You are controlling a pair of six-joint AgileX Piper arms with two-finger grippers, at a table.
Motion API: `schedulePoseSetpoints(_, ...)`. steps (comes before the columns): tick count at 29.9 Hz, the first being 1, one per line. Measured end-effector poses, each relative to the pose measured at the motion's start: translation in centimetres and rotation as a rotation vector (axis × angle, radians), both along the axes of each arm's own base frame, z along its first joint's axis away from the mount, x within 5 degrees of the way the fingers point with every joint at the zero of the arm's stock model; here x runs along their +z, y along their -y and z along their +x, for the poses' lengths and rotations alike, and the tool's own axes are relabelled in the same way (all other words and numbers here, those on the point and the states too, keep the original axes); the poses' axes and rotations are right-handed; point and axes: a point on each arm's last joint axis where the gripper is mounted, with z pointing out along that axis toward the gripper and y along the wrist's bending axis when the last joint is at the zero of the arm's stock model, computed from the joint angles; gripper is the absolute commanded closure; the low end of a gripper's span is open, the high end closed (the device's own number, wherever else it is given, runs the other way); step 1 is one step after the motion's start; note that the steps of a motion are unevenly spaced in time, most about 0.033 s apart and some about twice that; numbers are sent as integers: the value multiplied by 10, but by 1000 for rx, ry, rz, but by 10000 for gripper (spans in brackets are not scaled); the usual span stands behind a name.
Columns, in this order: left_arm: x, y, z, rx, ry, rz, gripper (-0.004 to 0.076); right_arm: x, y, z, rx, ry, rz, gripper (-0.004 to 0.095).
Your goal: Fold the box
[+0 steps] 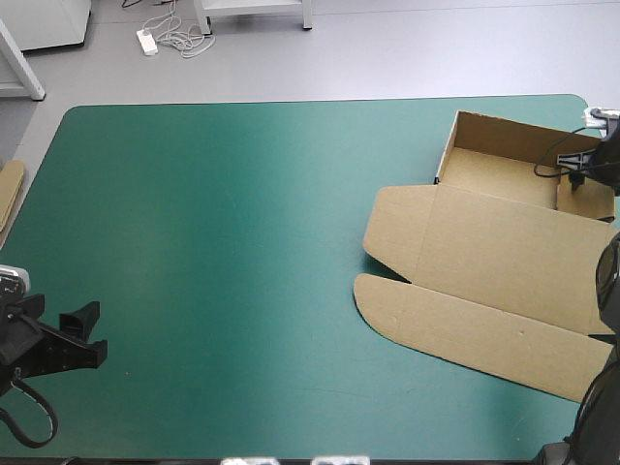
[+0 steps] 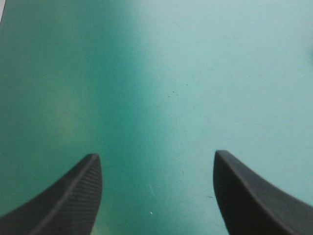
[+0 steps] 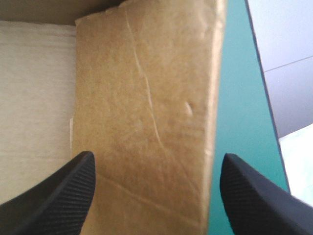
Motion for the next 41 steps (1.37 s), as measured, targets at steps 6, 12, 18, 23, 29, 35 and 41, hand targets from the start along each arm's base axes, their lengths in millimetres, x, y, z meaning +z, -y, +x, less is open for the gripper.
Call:
schedulePoseSetpoints(6,1,-5,2,32,13,48,248,86,-16,-32,27,192,-24,219)
schedulePoseSetpoints(12,0,-5,20,63,5,119,248,175,-67,-83,158,418,13,267)
schedulePoseSetpoints(18,5,-8,30,103,67,170,248,222,-154,-124,404,540,44,334)
schedulePoseSetpoints(23,2,-7,34,119,86,146,248,231,-223,-177,628,633,84,412)
schedulePoseSetpoints(29,-13,-5,39,125,47,143,248,209,-262,-244,822,779,67,436)
schedulePoseSetpoints(35,-18,-1,42,107,59,115,248,155,-269,-286,904,797,63,488)
schedulePoseSetpoints(41,-34,2,34,54,138,54,248,103,-249,-318,902,746,47,494)
